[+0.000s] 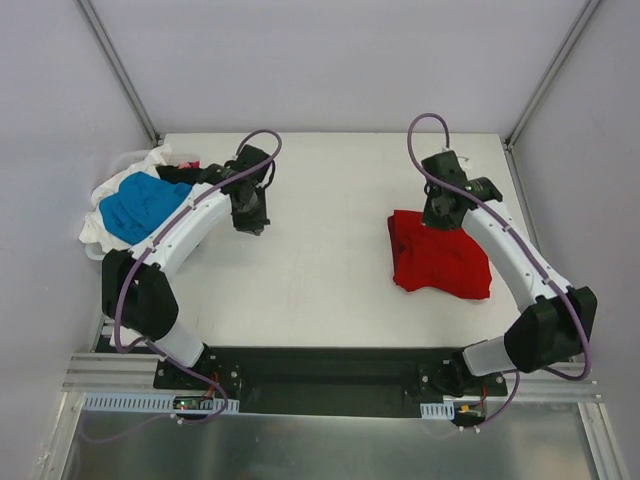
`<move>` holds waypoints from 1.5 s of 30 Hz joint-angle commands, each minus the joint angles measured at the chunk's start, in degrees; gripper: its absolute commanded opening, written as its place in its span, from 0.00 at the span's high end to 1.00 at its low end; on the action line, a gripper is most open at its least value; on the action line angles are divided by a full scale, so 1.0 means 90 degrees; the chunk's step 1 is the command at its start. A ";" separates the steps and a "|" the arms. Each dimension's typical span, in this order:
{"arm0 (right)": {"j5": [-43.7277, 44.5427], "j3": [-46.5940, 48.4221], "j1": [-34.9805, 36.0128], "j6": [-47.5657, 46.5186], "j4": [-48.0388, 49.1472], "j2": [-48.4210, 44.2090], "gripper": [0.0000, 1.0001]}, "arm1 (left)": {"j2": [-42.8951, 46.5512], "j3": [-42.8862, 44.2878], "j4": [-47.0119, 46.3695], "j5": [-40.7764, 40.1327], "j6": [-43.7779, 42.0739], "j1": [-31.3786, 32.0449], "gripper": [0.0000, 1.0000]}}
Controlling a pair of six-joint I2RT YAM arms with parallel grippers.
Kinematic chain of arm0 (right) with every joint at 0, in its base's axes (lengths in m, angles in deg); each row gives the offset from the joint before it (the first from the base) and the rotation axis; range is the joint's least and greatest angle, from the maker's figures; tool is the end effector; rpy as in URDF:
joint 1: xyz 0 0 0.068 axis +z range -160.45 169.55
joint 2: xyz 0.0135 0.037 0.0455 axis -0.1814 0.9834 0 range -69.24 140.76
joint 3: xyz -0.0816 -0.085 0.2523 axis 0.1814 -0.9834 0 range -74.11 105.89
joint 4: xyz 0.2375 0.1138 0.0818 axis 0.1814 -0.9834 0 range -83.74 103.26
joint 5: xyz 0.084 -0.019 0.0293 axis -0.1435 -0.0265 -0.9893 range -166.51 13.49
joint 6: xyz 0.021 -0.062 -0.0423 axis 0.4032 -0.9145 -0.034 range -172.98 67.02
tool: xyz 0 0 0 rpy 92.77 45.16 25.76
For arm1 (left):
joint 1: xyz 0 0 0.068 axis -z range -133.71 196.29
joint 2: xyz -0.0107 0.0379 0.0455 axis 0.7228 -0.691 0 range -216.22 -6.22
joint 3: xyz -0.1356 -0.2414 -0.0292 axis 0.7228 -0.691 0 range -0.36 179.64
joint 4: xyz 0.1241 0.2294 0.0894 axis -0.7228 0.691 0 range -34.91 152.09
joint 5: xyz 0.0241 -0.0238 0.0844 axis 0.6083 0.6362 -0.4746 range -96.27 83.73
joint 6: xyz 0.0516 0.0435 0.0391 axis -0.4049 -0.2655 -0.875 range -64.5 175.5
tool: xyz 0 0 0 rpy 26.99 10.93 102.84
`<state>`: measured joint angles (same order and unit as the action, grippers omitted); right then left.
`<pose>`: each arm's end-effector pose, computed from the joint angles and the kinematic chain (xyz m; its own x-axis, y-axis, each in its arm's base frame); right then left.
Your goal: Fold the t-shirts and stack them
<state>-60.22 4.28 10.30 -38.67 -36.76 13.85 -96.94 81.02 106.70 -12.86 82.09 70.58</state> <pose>0.3166 0.1000 0.3072 -0.7863 -0.0444 -0.6162 0.0059 0.9968 -0.0794 0.3295 -0.1402 0.2776 -0.8727 -0.0939 -0.4791 -0.0365 0.9911 -0.1277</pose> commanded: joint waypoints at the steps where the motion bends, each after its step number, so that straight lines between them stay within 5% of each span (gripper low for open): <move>1: 0.2477 -0.0584 -0.0206 0.0050 0.0297 -0.0121 0.99 | 0.0236 -0.0068 -0.0256 -0.0273 -0.0142 -0.0004 1.00; 7: 0.1238 -0.1678 -0.0899 0.0149 0.0576 0.0162 0.99 | 0.0577 -0.0371 -0.0432 -0.0518 -0.0434 -0.0004 0.99; 21: -0.1603 -0.0157 -0.1105 -0.0427 0.0978 0.2905 0.99 | 0.0802 -0.0351 -0.0344 -0.0586 -0.0425 -0.0024 0.96; 33: -0.2035 0.2002 -0.1124 -0.0370 0.0266 0.4537 0.99 | 0.0881 -0.0557 -0.0257 -0.0547 -0.0327 -0.0024 0.95; 45: -0.1917 0.2891 -0.1788 -0.0241 -0.0448 0.4528 0.99 | 0.0705 -0.0508 -0.0217 -0.0225 -0.0142 -0.0024 0.95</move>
<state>-78.69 26.88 -3.95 -40.22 -38.16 54.41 -90.97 76.15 103.79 -16.77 79.19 70.58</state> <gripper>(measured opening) 0.011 0.052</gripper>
